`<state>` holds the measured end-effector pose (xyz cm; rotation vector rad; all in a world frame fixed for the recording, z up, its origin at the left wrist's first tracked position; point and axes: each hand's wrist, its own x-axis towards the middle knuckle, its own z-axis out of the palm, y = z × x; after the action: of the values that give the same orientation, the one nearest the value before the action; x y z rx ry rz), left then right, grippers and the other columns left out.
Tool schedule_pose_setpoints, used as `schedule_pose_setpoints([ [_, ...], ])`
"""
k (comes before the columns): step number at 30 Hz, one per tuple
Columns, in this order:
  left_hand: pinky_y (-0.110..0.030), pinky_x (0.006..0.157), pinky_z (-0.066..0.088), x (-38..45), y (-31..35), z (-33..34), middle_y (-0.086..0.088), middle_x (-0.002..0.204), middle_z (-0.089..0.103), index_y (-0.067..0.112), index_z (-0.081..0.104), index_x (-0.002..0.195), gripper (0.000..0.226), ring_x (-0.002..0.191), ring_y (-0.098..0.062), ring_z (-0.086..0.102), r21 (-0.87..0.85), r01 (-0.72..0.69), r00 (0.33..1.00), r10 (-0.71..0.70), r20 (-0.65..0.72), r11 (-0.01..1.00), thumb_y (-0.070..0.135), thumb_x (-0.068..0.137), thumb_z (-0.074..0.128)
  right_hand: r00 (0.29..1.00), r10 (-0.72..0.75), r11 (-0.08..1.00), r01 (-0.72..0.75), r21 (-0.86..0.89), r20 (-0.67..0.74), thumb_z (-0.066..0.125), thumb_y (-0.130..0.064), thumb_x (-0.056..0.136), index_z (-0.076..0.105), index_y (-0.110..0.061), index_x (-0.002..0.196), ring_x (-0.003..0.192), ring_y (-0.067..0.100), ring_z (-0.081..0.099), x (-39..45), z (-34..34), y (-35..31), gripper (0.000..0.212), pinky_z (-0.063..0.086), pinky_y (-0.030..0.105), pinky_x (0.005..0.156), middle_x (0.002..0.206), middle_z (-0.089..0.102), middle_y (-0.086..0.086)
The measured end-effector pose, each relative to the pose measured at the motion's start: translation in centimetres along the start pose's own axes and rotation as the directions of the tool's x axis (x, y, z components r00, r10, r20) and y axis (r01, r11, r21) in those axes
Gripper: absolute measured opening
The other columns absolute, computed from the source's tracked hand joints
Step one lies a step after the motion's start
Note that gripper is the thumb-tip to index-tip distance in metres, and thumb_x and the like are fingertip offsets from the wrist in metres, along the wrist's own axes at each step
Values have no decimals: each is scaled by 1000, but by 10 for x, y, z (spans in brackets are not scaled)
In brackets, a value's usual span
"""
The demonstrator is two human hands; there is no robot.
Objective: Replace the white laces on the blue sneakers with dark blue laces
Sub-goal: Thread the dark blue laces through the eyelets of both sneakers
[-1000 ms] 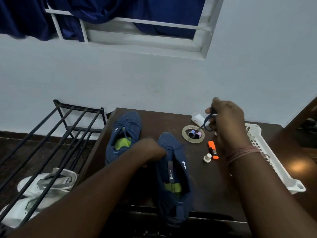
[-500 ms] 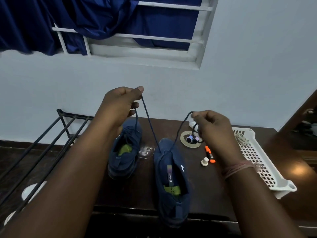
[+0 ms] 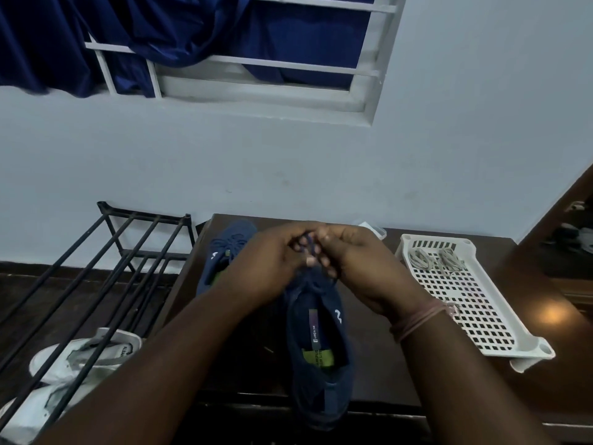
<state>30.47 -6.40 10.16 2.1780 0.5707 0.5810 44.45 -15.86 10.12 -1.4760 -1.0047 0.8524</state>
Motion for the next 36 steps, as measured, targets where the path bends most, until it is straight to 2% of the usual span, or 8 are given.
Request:
schedule_pose_setpoints([
  [6,-33,67,51,15,-29,-25,7,73,69,23,67,79,27,71,-11,64,202,248,899,-147,-413,947,36,98,55,956,-3,826,-164,-540,-295,34,-52,102,59,-12,92,80,13,58,1,-11,4,48,38,30,73,80,62,-4],
  [9,-30,58,42,12,-46,-37,2,70,66,19,67,78,27,68,-19,63,208,419,823,-272,-499,884,33,97,54,944,152,819,-286,-497,-294,39,-55,100,60,-7,77,56,16,52,9,-23,9,58,35,26,57,61,56,1],
  [13,-33,70,47,12,-51,-37,-6,96,70,22,71,97,13,84,-23,62,320,472,857,-341,-386,821,29,93,61,942,297,952,-305,-25,-153,64,-36,95,53,-16,70,44,13,37,14,-19,23,34,33,24,45,54,47,2],
  [17,-45,121,26,13,-30,-12,-12,161,30,35,23,157,89,147,-33,29,561,302,918,-395,48,771,28,80,65,925,352,936,-352,26,-142,58,-14,98,62,-6,86,50,12,48,23,-7,30,15,41,24,48,65,57,7],
  [20,-43,124,19,17,-23,19,-1,160,35,31,18,160,81,147,-25,34,308,243,903,-330,275,920,30,91,60,924,374,927,-372,49,-73,38,2,100,66,1,97,56,13,56,27,-1,29,28,48,23,54,74,64,11],
  [27,-24,69,52,33,-38,39,6,78,75,27,80,91,8,73,-7,69,201,221,975,-218,-36,954,23,87,74,935,247,859,-332,-390,-254,71,-18,86,52,-13,81,67,27,64,30,-17,44,21,57,44,72,70,67,13],
  [29,-23,66,51,35,-46,45,2,76,75,22,80,85,8,72,-11,69,179,280,960,-271,-71,943,22,89,73,941,277,721,-337,-605,-194,73,-27,85,53,-13,72,74,26,60,27,-18,49,27,55,44,87,71,61,8],
  [36,-29,87,57,39,-70,77,-1,99,78,18,82,89,13,91,-16,71,198,412,907,-421,5,889,13,88,70,905,366,531,-396,-749,-219,59,-22,93,61,-4,101,87,25,59,32,-8,74,20,41,28,68,89,55,8],
])
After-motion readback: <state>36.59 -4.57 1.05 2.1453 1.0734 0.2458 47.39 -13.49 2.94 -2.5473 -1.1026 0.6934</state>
